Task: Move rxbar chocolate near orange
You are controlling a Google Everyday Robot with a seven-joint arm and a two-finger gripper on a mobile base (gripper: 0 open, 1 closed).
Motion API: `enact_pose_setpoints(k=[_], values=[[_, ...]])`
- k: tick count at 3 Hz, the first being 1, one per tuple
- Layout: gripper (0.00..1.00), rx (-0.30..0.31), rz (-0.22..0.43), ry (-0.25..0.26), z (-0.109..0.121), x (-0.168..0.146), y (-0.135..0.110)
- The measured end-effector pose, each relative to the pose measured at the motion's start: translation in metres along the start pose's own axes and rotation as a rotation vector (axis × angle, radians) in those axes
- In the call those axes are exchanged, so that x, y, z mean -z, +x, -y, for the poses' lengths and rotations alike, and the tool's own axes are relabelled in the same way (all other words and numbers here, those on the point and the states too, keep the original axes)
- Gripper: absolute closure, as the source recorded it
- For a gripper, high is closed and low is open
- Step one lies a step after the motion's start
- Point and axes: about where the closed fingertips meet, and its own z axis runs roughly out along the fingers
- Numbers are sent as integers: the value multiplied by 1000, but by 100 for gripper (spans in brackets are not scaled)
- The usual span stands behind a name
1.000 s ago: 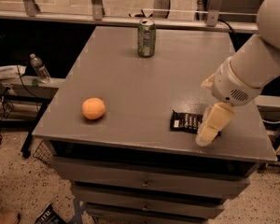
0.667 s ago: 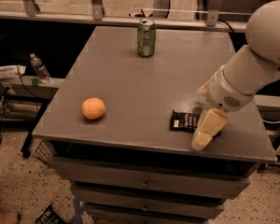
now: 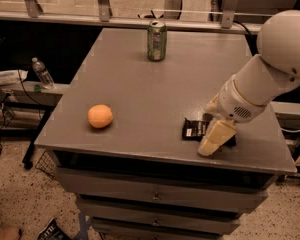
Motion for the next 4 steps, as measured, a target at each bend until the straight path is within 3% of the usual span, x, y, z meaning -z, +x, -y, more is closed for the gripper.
enact_pose_setpoints(k=[2,3,4], values=[[96,1,1,1,1,11,-5],[100,48,90,82,16,39,-41],[100,49,90,82,16,39,-41]])
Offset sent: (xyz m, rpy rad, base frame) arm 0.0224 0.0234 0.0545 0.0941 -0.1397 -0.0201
